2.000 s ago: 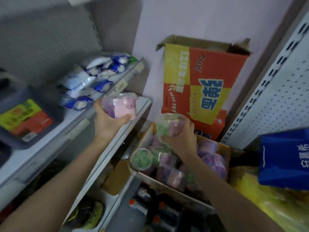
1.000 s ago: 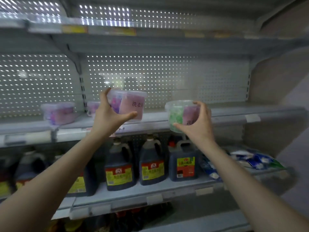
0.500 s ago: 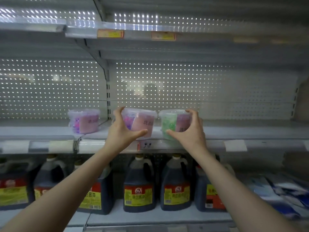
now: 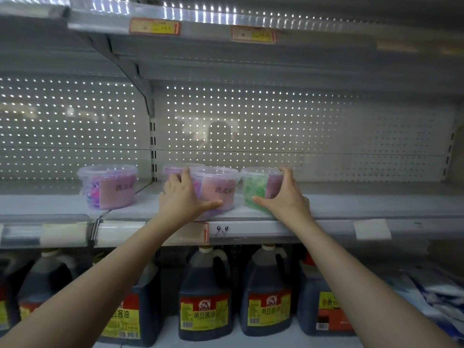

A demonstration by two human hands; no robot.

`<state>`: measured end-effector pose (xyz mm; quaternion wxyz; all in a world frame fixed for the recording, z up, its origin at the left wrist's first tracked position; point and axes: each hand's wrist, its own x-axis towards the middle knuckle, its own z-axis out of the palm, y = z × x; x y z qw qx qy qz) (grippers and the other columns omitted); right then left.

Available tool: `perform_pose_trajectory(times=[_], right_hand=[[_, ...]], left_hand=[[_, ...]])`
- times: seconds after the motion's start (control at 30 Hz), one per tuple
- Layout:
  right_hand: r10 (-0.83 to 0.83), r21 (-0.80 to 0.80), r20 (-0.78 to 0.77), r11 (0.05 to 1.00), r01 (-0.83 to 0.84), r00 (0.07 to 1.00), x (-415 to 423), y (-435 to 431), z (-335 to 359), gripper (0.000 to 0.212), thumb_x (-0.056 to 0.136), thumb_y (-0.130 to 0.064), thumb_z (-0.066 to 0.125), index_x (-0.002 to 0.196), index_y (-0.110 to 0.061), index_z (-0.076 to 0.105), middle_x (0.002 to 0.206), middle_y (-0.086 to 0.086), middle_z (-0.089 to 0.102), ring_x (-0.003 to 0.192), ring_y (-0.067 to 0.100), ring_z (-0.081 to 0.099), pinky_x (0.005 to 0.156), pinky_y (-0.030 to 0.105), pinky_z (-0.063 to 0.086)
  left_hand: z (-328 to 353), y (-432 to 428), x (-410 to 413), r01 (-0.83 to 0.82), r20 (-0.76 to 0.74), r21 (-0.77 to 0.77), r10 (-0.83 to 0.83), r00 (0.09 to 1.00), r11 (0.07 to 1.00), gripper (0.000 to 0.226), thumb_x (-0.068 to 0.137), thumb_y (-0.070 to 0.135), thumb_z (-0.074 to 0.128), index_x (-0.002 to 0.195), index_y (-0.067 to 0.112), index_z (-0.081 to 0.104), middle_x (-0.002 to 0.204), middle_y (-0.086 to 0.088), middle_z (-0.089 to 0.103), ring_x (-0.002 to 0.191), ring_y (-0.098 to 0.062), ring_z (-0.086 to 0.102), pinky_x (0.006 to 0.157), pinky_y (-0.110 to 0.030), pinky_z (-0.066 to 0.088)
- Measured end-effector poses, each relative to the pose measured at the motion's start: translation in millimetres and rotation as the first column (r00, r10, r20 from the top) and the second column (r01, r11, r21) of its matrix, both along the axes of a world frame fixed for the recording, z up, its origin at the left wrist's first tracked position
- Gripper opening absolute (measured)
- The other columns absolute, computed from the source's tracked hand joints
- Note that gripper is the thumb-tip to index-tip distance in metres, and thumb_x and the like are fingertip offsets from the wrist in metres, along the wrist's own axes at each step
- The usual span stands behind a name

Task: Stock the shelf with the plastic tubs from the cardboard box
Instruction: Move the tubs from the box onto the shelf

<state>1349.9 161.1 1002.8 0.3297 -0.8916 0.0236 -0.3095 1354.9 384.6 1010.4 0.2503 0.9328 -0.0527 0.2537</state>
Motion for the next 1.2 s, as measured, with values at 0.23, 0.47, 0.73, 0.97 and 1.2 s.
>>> perform_pose_trajectory(times=[0.23,0.47,0.73,0.97,1.2], right_hand=[[-0.032,-0.044,0.009,0.999,0.033,0.999,-4.8,-8.6,1.0,0.097,0.074,-0.050,0.071,0.147,-0.027,0.012,0.149,0.000,0.034,0.135,0.024,0.034,0.105,0.048,0.032],[0.001,0.023,0.135,1.000,-0.004,0.991,-66.0,-28.1,-20.2,0.072,0.085,-0.031,0.066,0.144,-0.025,0.026,0.147,0.002,0.035,0.132,0.023,0.037,0.106,0.038,0.034],[-0.183,-0.086,0.039,0.979,0.186,0.982,-162.1,-103.7,-75.1,0.070,0.087,-0.031,0.063,0.145,-0.024,0.024,0.145,0.006,0.035,0.129,0.025,0.039,0.105,0.042,0.037],[-0.399,-0.209,-0.116,0.905,0.371,0.909,-251.0,-185.1,-147.8,0.065,0.087,-0.027,0.063,0.143,-0.017,0.031,0.139,0.009,0.042,0.125,0.030,0.044,0.097,0.043,0.041],[-0.557,-0.234,-0.307,0.830,0.506,0.771,-343.6,-242.2,-226.4,0.063,0.086,-0.025,0.060,0.142,-0.016,0.032,0.137,0.010,0.045,0.124,0.030,0.044,0.101,0.042,0.039]], left_hand=[[3.7,-7.8,-11.8,-0.037,0.145,0.077,0.025,0.989,0.996,0.099,0.074,0.049,0.071,0.147,0.009,0.017,0.132,-0.019,0.035,0.123,-0.036,0.037,0.098,-0.045,0.035],[-3.8,-41.1,-58.0,0.127,0.340,0.130,-0.165,0.926,0.983,0.058,0.082,0.027,0.065,0.132,0.012,0.039,0.120,-0.014,0.042,0.109,-0.033,0.045,0.084,-0.035,0.037],[-47.6,-134.9,-115.7,0.338,0.263,0.285,-0.412,0.872,0.897,0.051,0.088,0.029,0.054,0.134,0.018,0.034,0.127,-0.006,0.043,0.114,-0.029,0.045,0.088,-0.040,0.036],[-106.8,-218.8,-155.9,0.437,0.085,0.400,-0.507,0.858,0.806,0.050,0.091,0.033,0.048,0.136,0.017,0.034,0.129,-0.008,0.044,0.117,-0.031,0.044,0.093,-0.042,0.035],[-177.8,-296.7,-187.7,0.576,-0.055,0.488,-0.636,0.770,0.656,0.045,0.082,0.029,0.058,0.124,0.013,0.048,0.117,-0.013,0.052,0.107,-0.035,0.051,0.085,-0.044,0.038]])
